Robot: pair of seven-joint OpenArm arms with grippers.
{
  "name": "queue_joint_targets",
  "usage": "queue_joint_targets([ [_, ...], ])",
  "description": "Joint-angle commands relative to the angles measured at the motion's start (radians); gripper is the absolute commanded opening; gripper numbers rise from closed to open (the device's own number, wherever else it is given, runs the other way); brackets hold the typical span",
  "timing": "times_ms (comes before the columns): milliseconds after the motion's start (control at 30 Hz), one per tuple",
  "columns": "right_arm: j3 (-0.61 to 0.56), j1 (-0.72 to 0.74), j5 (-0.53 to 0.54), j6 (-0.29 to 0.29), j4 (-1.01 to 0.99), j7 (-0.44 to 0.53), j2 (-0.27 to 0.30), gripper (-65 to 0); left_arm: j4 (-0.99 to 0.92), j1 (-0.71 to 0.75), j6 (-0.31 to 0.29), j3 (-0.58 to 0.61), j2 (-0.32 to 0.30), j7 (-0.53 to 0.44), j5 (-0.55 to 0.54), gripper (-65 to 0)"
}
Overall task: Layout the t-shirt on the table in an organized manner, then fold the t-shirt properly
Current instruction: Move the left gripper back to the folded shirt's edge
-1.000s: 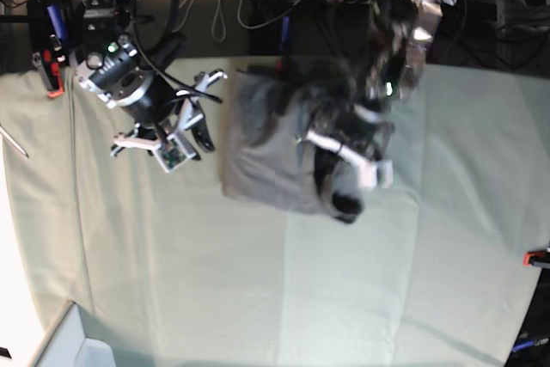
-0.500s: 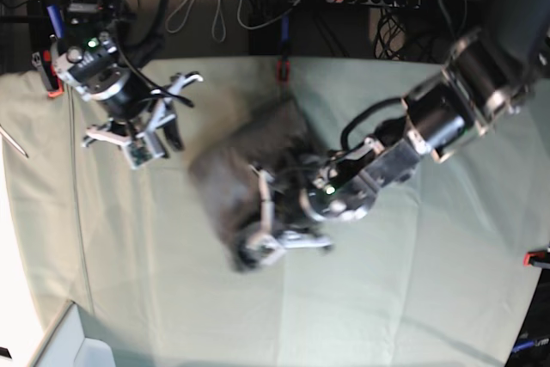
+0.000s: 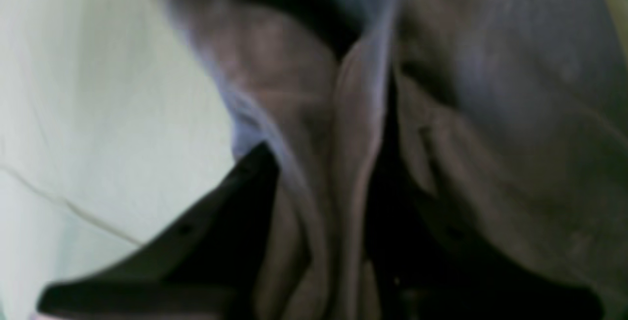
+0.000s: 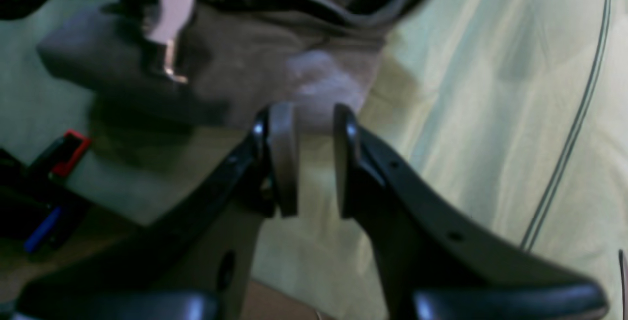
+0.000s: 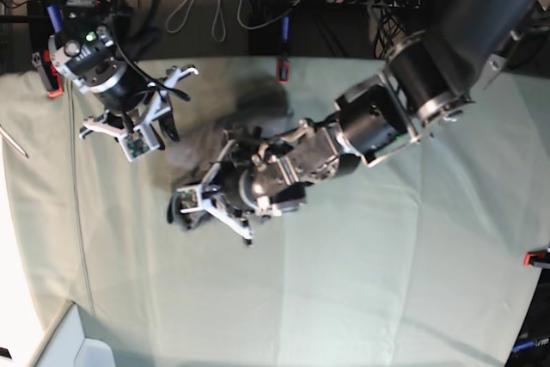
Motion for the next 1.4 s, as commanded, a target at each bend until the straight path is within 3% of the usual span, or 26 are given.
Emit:
queue_joint_targets([
  [0, 0.001, 0.007, 0.01, 0.003, 0.019, 0.024, 0.001, -51.9, 0.013, -0.036, 0.0, -0.026, 0.009, -0.012, -0.006, -60.6],
  [100, -0.003, 0.008, 0.01, 0.003, 0.019, 0.024, 0.001, -51.8, 0.013, -0.04, 0.0, -0.115, 0.011, -0.012, -0.004, -52.5],
  [300, -0.006, 0.01, 0.01, 0.003, 0.016, 0.024, 0.001, -51.8, 0.012, -0.043, 0.0, -0.253, 0.023, -0.012, -0.003, -43.7],
  [533, -0.007, 0.039, 0.01, 0.003, 0.012, 0.024, 0.001, -51.8, 0.013, -0.072, 0.0, -0.293, 0.021, -0.011, -0.001, -26.2],
  [667, -0.007, 0.039, 0.01, 0.003, 0.012, 0.024, 0.001, -51.8, 0.032, -0.102, 0.0, -0.298, -0.021, -0.009, -0.009, -25.5],
  [767, -0.007, 0.053, 0.01, 0.003, 0.01, 0.024, 0.001, -51.8, 0.101, -0.1, 0.0, -0.375, -0.054, -0.003, -0.009, -25.5],
  [900, -0.016, 0.064, 0.01, 0.003, 0.01, 0.024, -0.002, -51.8, 0.225, -0.045, -0.001, -0.588, -0.106, 0.014, -0.009, -25.5],
  [1033, -0.056, 0.068, 0.01, 0.003, 0.01, 0.024, 0.001, -51.8, 0.348, 0.075, -0.001, -0.864, -0.146, 0.146, -0.009, -25.5],
  [1200, -0.092, 0.099, 0.01, 0.003, -0.024, 0.024, 0.001, -51.8, 0.425, 0.271, -0.001, -1.176, -0.161, 0.226, -0.011, -25.3],
  [1367, -0.121, 0.151, 0.012, 0.003, -0.113, 0.024, -0.002, -51.8, 0.472, 0.422, -0.001, -1.311, -0.15, 0.235, -0.012, -25.2],
])
